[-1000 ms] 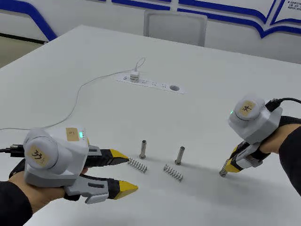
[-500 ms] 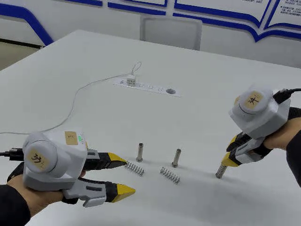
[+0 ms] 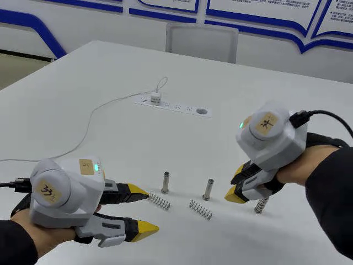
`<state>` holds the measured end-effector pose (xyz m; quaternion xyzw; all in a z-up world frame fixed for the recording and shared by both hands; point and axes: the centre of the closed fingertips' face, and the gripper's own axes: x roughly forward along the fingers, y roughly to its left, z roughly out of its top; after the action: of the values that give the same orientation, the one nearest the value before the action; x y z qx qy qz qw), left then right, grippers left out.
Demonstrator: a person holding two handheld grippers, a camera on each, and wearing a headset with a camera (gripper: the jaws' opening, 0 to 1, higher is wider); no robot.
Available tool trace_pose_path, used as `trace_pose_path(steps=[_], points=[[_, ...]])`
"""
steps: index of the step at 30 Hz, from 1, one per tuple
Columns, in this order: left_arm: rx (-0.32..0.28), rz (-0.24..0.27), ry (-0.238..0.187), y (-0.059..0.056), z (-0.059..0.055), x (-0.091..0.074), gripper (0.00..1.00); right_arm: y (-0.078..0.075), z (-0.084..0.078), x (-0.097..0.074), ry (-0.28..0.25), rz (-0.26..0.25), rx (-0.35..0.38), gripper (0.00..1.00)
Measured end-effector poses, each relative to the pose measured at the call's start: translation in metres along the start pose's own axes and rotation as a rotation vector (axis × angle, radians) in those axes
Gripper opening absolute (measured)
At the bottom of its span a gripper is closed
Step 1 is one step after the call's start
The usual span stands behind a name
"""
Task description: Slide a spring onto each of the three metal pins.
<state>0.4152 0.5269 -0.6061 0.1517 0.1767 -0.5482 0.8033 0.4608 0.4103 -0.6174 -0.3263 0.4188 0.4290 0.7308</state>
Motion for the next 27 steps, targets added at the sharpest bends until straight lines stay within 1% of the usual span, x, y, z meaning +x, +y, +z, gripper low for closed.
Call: trace_pose_path(steps=[4, 7, 12, 19, 27], points=[[0.001, 0.0, 0.002, 0.0, 0.0, 0.0, 0.38, 0.007, -0.004, 0.019, 0.021, 0.023, 0.011, 0.2], [0.002, -0.002, 0.003, -0.001, -0.001, 0.001, 0.38, 0.011, -0.007, 0.03, 0.031, 0.037, 0.021, 0.2], [0.001, -0.004, 0.004, -0.001, -0.001, 0.001, 0.38, 0.01, -0.01, 0.044, 0.037, 0.036, 0.053, 0.19], [0.002, -0.01, 0.003, -0.003, -0.001, 0.002, 0.38, 0.01, -0.014, 0.06, 0.055, 0.042, 0.082, 0.17], [-0.002, -0.008, -0.003, -0.002, -0.001, 0.002, 0.37, 0.012, -0.017, 0.068, 0.076, 0.053, 0.091, 0.15]])
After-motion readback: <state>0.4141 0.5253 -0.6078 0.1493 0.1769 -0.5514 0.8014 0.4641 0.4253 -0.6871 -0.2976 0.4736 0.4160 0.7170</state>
